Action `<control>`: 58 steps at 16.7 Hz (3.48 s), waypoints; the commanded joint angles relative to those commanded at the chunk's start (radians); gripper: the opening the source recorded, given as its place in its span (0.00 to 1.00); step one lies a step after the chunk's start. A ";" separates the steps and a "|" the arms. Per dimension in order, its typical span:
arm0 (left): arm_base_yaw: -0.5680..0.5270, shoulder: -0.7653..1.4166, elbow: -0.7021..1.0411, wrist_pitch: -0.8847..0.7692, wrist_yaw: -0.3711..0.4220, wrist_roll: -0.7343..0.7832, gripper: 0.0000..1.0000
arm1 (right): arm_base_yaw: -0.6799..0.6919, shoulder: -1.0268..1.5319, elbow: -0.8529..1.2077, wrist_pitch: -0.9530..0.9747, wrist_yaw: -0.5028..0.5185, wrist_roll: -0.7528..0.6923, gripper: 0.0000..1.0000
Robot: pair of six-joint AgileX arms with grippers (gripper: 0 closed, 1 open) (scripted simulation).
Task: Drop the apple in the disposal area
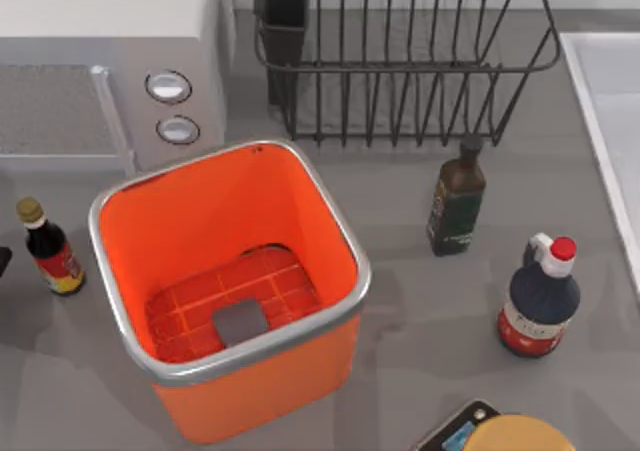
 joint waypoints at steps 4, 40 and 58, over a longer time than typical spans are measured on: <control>0.000 0.000 0.000 0.000 0.000 0.000 0.40 | 0.000 0.000 0.000 0.000 0.000 0.000 1.00; -0.006 -0.179 0.423 -0.599 0.010 -0.010 0.00 | 0.000 0.000 0.000 0.000 0.000 0.000 1.00; -0.462 -0.169 0.565 -0.603 0.041 -1.310 0.00 | 0.000 0.000 0.000 0.000 0.000 0.000 1.00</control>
